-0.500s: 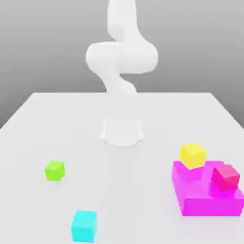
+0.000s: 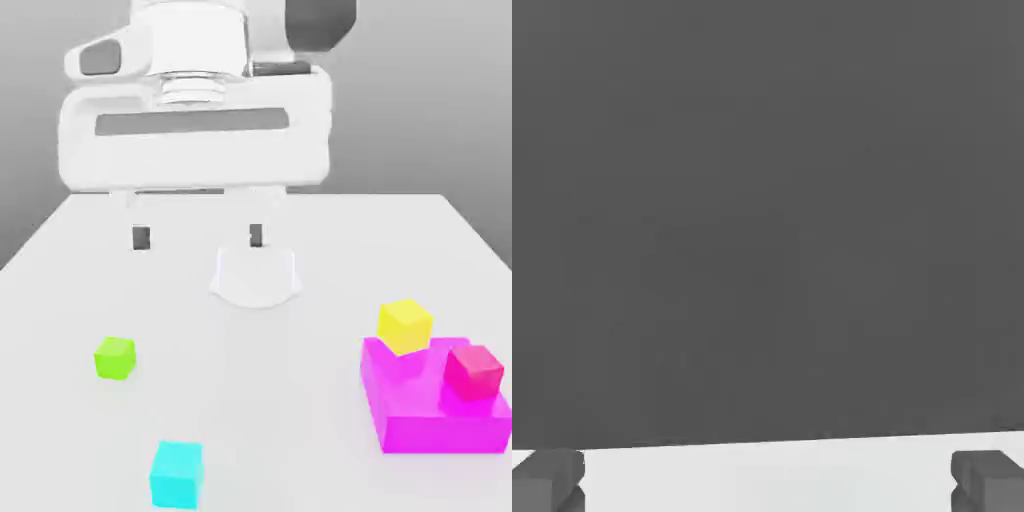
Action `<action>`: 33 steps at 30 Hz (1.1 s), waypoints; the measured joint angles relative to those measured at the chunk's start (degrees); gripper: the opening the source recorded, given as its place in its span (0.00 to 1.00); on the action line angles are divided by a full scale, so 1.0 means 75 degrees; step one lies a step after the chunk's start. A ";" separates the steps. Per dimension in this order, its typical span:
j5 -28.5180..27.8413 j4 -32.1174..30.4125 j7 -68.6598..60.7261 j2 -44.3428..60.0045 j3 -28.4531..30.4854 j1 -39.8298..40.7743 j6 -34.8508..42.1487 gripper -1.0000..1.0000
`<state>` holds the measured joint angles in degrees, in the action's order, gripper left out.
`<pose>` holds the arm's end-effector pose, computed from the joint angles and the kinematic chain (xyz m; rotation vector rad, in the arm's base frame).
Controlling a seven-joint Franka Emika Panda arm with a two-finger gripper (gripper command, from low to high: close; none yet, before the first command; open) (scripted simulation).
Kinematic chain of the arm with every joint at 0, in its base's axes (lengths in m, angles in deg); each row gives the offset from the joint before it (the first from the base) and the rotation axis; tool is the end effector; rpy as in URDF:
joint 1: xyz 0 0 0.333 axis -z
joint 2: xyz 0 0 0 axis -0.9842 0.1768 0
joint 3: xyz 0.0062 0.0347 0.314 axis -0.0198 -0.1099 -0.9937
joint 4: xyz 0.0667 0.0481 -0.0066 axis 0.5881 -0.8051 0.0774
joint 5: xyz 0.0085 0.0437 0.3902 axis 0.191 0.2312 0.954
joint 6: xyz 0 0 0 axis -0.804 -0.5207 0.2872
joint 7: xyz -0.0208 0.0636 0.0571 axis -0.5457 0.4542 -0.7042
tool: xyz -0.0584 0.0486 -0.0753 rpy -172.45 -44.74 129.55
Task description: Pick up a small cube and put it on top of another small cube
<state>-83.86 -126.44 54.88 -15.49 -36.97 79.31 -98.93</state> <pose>0.4924 -0.0567 0.3999 -2.7064 1.2139 -0.3987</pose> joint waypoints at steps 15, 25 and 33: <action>0.0450 -0.0341 -0.0677 0.4136 -0.0094 0.0573 -0.2160 0.50; 0.0351 -0.0384 -0.0602 0.3932 -0.0064 0.0563 -0.1995 0.00; -0.0616 -0.1501 0.0939 0.1905 0.1059 0.0839 -0.1113 0.00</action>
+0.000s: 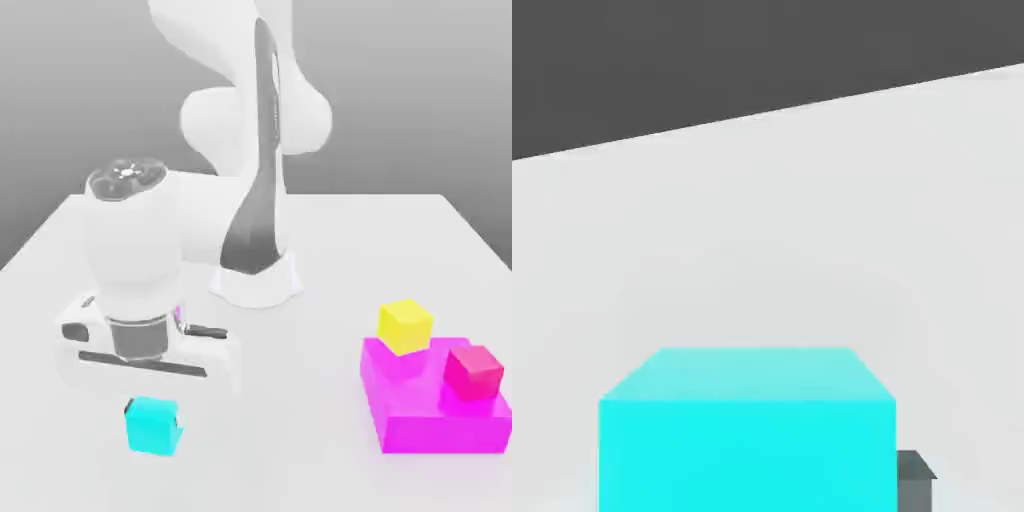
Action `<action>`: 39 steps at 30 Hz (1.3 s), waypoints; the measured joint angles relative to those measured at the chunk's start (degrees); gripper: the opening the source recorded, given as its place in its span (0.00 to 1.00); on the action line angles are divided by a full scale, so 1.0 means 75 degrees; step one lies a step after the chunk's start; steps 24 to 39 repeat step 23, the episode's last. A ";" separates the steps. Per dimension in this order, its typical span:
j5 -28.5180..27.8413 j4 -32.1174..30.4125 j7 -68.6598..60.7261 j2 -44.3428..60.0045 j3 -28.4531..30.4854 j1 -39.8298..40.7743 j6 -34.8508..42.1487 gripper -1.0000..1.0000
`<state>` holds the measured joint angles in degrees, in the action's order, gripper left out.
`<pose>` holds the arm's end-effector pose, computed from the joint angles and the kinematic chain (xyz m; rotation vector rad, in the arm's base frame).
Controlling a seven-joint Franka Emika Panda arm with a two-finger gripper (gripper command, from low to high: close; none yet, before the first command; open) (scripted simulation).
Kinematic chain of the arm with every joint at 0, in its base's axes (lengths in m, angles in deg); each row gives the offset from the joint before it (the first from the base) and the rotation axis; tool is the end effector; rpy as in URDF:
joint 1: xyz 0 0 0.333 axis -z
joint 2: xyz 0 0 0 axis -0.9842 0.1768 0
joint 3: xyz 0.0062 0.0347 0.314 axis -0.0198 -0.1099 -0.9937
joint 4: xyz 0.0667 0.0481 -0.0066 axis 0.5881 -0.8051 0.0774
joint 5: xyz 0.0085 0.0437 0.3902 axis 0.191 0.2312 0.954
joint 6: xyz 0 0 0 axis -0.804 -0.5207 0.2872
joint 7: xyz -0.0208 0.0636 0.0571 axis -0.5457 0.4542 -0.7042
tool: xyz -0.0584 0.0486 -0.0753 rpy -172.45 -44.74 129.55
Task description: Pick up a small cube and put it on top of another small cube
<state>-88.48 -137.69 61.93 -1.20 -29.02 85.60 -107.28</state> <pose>0.4067 -0.1551 0.2207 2.6152 -1.6962 0.0124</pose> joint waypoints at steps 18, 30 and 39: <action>-0.0595 -0.2483 0.2740 -0.1315 0.0977 0.2099 -0.1214 0.00; 0.0339 -0.2469 0.2102 -0.0594 0.0792 0.1913 -0.1875 1.00; 0.0339 -0.2469 0.2102 -0.0594 0.0792 0.1913 -0.1875 1.00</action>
